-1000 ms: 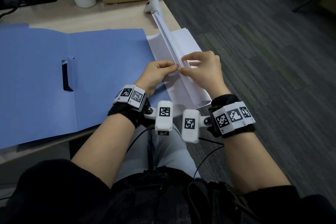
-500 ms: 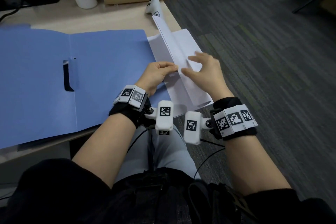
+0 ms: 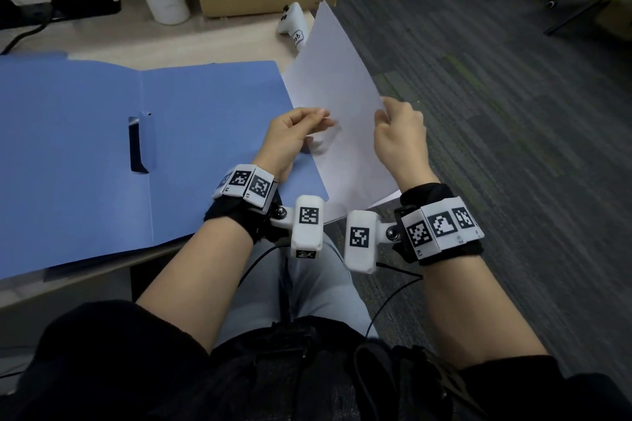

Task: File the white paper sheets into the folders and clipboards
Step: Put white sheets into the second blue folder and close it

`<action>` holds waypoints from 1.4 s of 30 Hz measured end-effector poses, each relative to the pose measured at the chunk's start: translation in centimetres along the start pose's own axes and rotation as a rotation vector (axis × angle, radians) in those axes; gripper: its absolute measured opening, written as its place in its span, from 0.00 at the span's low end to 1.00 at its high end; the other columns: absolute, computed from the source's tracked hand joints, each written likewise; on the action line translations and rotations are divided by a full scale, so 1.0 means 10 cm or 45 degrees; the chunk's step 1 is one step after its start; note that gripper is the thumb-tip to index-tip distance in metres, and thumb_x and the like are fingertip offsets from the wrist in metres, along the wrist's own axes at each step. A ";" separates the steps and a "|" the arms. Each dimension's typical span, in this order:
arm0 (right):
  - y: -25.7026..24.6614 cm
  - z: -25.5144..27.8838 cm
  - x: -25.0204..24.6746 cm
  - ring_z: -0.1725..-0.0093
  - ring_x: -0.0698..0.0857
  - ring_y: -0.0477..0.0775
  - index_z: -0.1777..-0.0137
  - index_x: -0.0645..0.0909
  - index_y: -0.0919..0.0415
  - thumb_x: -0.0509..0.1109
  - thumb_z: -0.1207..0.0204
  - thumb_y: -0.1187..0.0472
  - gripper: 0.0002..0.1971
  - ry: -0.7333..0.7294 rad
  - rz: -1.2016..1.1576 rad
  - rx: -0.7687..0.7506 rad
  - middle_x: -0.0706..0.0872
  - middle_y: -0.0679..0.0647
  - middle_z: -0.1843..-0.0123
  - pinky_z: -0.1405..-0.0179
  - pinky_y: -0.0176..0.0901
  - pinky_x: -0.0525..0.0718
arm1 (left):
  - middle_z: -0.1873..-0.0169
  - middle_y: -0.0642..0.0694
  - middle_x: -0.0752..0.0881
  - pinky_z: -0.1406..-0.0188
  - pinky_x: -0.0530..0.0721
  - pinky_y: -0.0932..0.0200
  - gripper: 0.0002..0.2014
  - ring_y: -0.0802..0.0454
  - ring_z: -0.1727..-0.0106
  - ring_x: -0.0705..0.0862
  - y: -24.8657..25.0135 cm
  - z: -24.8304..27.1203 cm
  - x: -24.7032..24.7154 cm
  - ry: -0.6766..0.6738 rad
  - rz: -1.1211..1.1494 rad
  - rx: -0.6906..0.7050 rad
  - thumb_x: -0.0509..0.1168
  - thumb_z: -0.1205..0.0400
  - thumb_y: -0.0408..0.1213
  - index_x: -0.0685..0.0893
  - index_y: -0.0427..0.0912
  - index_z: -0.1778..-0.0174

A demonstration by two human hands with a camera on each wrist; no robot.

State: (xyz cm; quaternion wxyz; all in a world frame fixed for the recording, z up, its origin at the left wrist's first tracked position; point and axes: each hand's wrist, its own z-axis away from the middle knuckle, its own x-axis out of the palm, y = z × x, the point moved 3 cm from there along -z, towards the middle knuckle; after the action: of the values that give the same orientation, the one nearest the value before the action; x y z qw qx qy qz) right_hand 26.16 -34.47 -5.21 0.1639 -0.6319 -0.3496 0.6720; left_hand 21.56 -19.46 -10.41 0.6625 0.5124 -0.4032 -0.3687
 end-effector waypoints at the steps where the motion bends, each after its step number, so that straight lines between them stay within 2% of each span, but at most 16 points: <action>1: -0.04 0.02 -0.05 0.47 0.78 0.74 0.42 0.80 0.65 0.54 0.19 0.66 0.14 0.047 -0.010 -0.021 0.83 0.70 0.45 0.56 0.51 0.69 | 0.67 0.56 0.91 0.58 0.82 0.66 0.07 0.59 0.55 0.87 0.03 0.01 -0.04 0.035 0.019 0.022 0.62 0.16 0.36 0.85 0.45 0.55; 3: -0.15 0.05 -0.16 0.39 0.79 0.72 0.31 0.77 0.61 0.55 0.17 0.65 0.18 0.140 -0.004 -0.057 0.83 0.68 0.37 0.49 0.52 0.74 | 0.67 0.57 0.91 0.57 0.81 0.67 0.07 0.61 0.57 0.87 0.09 0.02 -0.12 0.096 0.022 0.065 0.61 0.16 0.35 0.85 0.46 0.55; 6: -0.33 0.13 -0.31 0.37 0.79 0.70 0.27 0.75 0.59 0.55 0.16 0.65 0.19 0.301 -0.034 -0.132 0.83 0.66 0.35 0.43 0.54 0.75 | 0.65 0.56 0.90 0.57 0.81 0.66 0.07 0.60 0.59 0.87 0.15 0.04 -0.22 0.190 -0.015 0.116 0.62 0.16 0.32 0.85 0.45 0.54; 8: -0.46 0.18 -0.38 0.41 0.82 0.69 0.29 0.77 0.58 0.55 0.17 0.65 0.19 0.444 -0.077 -0.220 0.87 0.65 0.41 0.46 0.55 0.77 | 0.59 0.50 0.89 0.55 0.81 0.67 0.06 0.57 0.55 0.86 0.16 0.06 -0.28 0.240 -0.059 0.130 0.63 0.17 0.32 0.85 0.41 0.49; 12: -0.65 0.25 -0.45 0.61 0.86 0.60 0.33 0.81 0.58 0.55 0.18 0.65 0.19 0.738 -0.300 -0.428 0.90 0.61 0.59 0.59 0.50 0.81 | 0.42 0.45 0.83 0.53 0.77 0.75 0.14 0.56 0.47 0.79 0.22 0.14 -0.38 0.309 -0.191 0.135 0.62 0.16 0.34 0.79 0.37 0.35; 14: -0.74 0.29 -0.46 0.63 0.85 0.61 0.33 0.82 0.62 0.57 0.19 0.67 0.18 0.812 -0.475 -0.523 0.90 0.64 0.60 0.60 0.51 0.83 | 0.35 0.43 0.80 0.40 0.77 0.66 0.16 0.54 0.41 0.77 0.28 0.18 -0.44 0.334 -0.215 0.136 0.60 0.15 0.37 0.76 0.38 0.31; 16: -0.79 0.32 -0.44 0.61 0.83 0.67 0.33 0.81 0.68 0.58 0.19 0.69 0.17 0.842 -0.644 -0.572 0.89 0.67 0.59 0.57 0.57 0.83 | 0.30 0.43 0.78 0.30 0.73 0.56 0.19 0.53 0.37 0.76 0.38 0.23 -0.51 0.373 -0.235 0.156 0.59 0.14 0.41 0.73 0.39 0.28; 18: -0.84 0.33 -0.40 0.55 0.86 0.65 0.33 0.80 0.71 0.59 0.18 0.70 0.16 0.774 -0.801 -0.586 0.90 0.66 0.53 0.52 0.56 0.84 | 0.28 0.43 0.76 0.29 0.70 0.58 0.22 0.51 0.30 0.75 0.50 0.26 -0.64 0.433 -0.315 0.174 0.57 0.14 0.44 0.71 0.37 0.26; 20: -0.89 0.32 -0.32 0.42 0.88 0.59 0.32 0.78 0.75 0.59 0.18 0.71 0.17 0.637 -0.957 -0.576 0.88 0.65 0.42 0.40 0.52 0.85 | 0.29 0.44 0.77 0.34 0.72 0.63 0.22 0.51 0.29 0.76 0.63 0.29 -0.79 0.485 -0.377 0.232 0.56 0.13 0.45 0.72 0.35 0.27; 23: -0.96 0.33 -0.19 0.37 0.85 0.62 0.32 0.77 0.76 0.58 0.19 0.73 0.17 0.458 -1.168 -0.542 0.86 0.67 0.39 0.33 0.51 0.82 | 0.48 0.51 0.84 0.54 0.79 0.70 0.15 0.56 0.48 0.82 0.81 0.37 -1.00 0.505 -0.232 0.340 0.55 0.14 0.38 0.77 0.38 0.34; 25: -0.99 0.33 -0.10 0.41 0.86 0.57 0.33 0.77 0.72 0.58 0.20 0.73 0.17 0.392 -1.258 -0.520 0.87 0.60 0.43 0.36 0.47 0.83 | 0.58 0.52 0.85 0.57 0.80 0.63 0.09 0.53 0.56 0.82 0.89 0.44 -1.14 0.537 -0.107 0.427 0.56 0.14 0.34 0.80 0.43 0.45; 28: -0.96 0.28 0.07 0.49 0.85 0.45 0.39 0.79 0.65 0.58 0.19 0.74 0.14 0.280 -1.359 -0.463 0.87 0.50 0.50 0.45 0.38 0.83 | 0.60 0.49 0.86 0.58 0.78 0.53 0.08 0.49 0.57 0.81 0.96 0.56 -1.34 0.646 -0.094 0.590 0.57 0.17 0.32 0.79 0.49 0.54; 32: -0.88 0.21 0.31 0.59 0.82 0.45 0.54 0.83 0.66 0.65 0.23 0.72 0.05 0.113 -1.322 -0.395 0.87 0.46 0.63 0.55 0.40 0.81 | 0.60 0.46 0.84 0.58 0.78 0.62 0.10 0.55 0.60 0.81 1.01 0.77 -1.46 0.714 -0.114 0.762 0.55 0.19 0.27 0.77 0.47 0.54; 35: -0.79 0.20 0.46 0.61 0.85 0.50 0.59 0.85 0.61 0.73 0.29 0.71 0.04 -0.042 -1.344 -0.273 0.90 0.47 0.65 0.58 0.44 0.85 | 0.61 0.46 0.81 0.57 0.77 0.64 0.09 0.55 0.60 0.79 0.94 0.90 -1.45 0.663 -0.163 0.829 0.54 0.16 0.27 0.74 0.47 0.54; 39: -0.72 0.25 0.63 0.59 0.87 0.55 0.58 0.86 0.62 0.78 0.34 0.69 0.06 -0.160 -1.356 -0.158 0.90 0.51 0.63 0.56 0.46 0.86 | 0.63 0.55 0.77 0.59 0.73 0.75 0.10 0.73 0.65 0.75 0.72 0.94 -1.35 0.660 -0.256 0.698 0.53 0.14 0.28 0.72 0.48 0.55; 42: -0.75 0.26 0.66 0.60 0.88 0.51 0.59 0.86 0.60 0.77 0.31 0.71 0.07 -0.153 -1.348 -0.143 0.90 0.48 0.64 0.56 0.45 0.86 | 0.64 0.57 0.75 0.60 0.72 0.74 0.13 0.73 0.67 0.73 0.66 0.95 -1.33 0.668 -0.296 0.662 0.50 0.12 0.30 0.71 0.50 0.59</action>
State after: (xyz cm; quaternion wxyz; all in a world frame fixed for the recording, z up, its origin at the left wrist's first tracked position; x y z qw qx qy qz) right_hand 21.03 -25.56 -5.11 0.4261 -0.3374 -0.6645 0.5128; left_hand 8.03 -9.72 -4.65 0.5450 0.7824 -0.2392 -0.1832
